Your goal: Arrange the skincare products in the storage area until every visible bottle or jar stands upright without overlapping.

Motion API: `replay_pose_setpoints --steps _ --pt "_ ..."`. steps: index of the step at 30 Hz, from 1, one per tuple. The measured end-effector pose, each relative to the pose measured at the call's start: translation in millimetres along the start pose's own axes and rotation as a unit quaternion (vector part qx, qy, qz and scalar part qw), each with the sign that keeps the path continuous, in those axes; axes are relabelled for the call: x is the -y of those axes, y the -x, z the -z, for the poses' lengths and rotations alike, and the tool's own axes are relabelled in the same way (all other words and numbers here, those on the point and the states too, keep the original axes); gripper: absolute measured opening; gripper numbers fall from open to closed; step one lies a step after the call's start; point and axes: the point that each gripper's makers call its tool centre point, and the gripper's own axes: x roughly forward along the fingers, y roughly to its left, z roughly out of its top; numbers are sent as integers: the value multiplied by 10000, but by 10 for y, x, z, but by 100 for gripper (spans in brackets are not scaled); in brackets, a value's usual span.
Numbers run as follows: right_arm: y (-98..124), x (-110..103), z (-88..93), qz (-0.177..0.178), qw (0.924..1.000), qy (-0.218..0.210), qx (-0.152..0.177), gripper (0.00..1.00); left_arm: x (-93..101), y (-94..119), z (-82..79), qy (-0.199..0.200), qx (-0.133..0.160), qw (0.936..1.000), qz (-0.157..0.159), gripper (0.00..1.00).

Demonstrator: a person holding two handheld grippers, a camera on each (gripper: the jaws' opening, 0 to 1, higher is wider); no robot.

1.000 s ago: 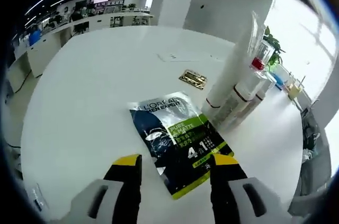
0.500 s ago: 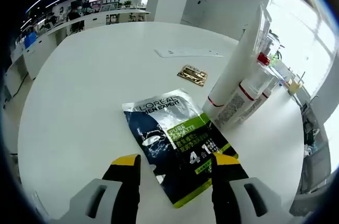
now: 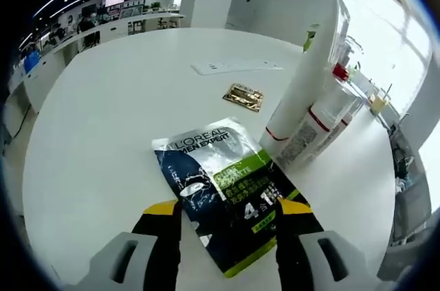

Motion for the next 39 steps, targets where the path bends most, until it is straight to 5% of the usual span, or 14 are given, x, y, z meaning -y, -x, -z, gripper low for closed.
replay_pose_setpoints --steps 10,19,30,34,37,39 --pt "-5 -7 13 -18 10000 8 -34 33 23 0 -23 16 1 10000 71 62" --pt "-9 -35 -2 -82 10000 31 -13 33 -137 275 36 -446 63 9990 -75 64" --pt "-8 -33 5 -74 10000 27 -38 33 -1084 887 314 -943 -414 9922 -704 65" --pt "-15 -53 16 -106 9999 60 -72 33 -1416 1108 462 -1241 -992 9828 -938 58" --pt "-15 -52 13 -110 9999 49 -63 33 -1545 1183 469 -1224 -1073 9822 -932 62" --pt "-16 -47 19 -106 9999 39 -78 33 -1640 1251 568 -1335 -1445 9764 -895 63"
